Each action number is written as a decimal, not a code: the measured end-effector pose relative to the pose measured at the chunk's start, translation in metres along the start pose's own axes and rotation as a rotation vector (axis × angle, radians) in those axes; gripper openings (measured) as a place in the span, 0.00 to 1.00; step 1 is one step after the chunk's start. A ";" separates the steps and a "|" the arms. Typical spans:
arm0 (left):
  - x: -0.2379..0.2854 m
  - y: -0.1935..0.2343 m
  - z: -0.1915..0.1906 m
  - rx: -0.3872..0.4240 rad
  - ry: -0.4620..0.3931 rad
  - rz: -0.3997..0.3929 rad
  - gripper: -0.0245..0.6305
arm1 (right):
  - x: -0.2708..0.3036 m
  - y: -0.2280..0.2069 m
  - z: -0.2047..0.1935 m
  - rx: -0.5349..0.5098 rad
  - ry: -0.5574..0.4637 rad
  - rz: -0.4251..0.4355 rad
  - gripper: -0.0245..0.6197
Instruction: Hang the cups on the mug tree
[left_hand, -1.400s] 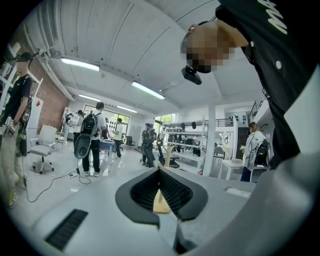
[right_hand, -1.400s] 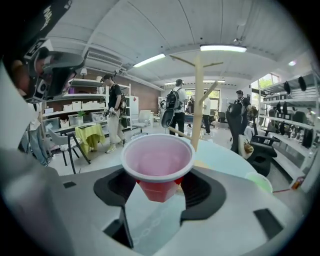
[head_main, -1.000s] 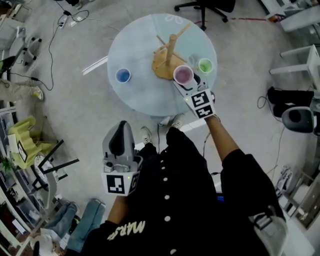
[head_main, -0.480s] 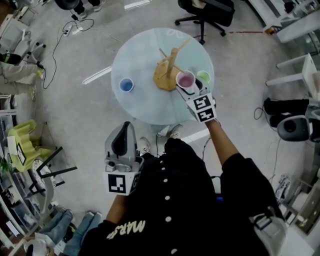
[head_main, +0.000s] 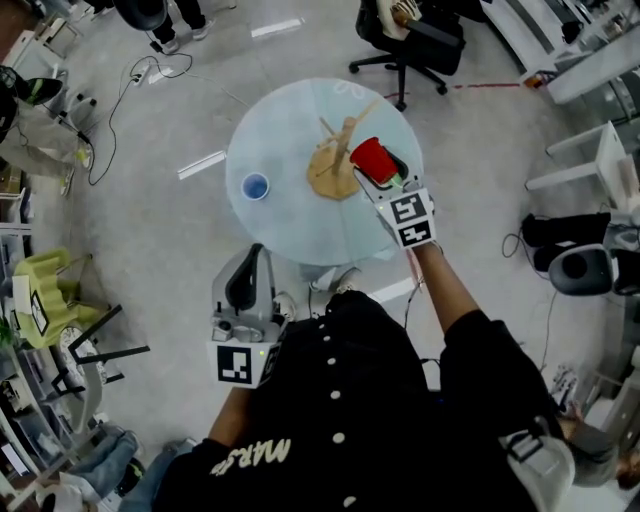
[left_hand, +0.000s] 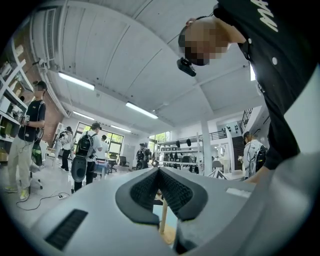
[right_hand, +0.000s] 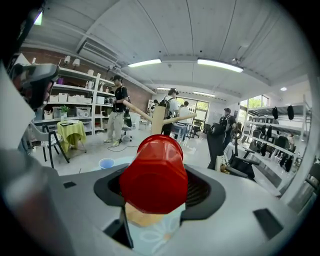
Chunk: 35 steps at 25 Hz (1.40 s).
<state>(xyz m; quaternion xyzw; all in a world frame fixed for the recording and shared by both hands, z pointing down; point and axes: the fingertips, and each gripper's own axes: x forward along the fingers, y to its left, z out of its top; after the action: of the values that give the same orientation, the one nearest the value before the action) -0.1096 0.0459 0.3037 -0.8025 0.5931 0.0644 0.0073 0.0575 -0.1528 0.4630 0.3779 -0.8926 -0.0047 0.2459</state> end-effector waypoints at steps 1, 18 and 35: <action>0.000 0.001 0.000 0.006 0.000 0.000 0.03 | 0.002 -0.001 0.003 -0.002 -0.003 0.002 0.48; 0.012 -0.011 -0.020 0.011 0.058 0.069 0.03 | 0.031 0.012 -0.044 0.022 0.055 0.113 0.47; 0.020 -0.019 -0.039 -0.024 0.060 0.172 0.03 | 0.040 0.019 -0.051 0.061 0.005 0.187 0.48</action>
<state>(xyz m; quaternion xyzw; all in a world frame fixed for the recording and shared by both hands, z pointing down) -0.0818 0.0293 0.3390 -0.7503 0.6589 0.0478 -0.0258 0.0433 -0.1572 0.5292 0.3001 -0.9232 0.0465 0.2356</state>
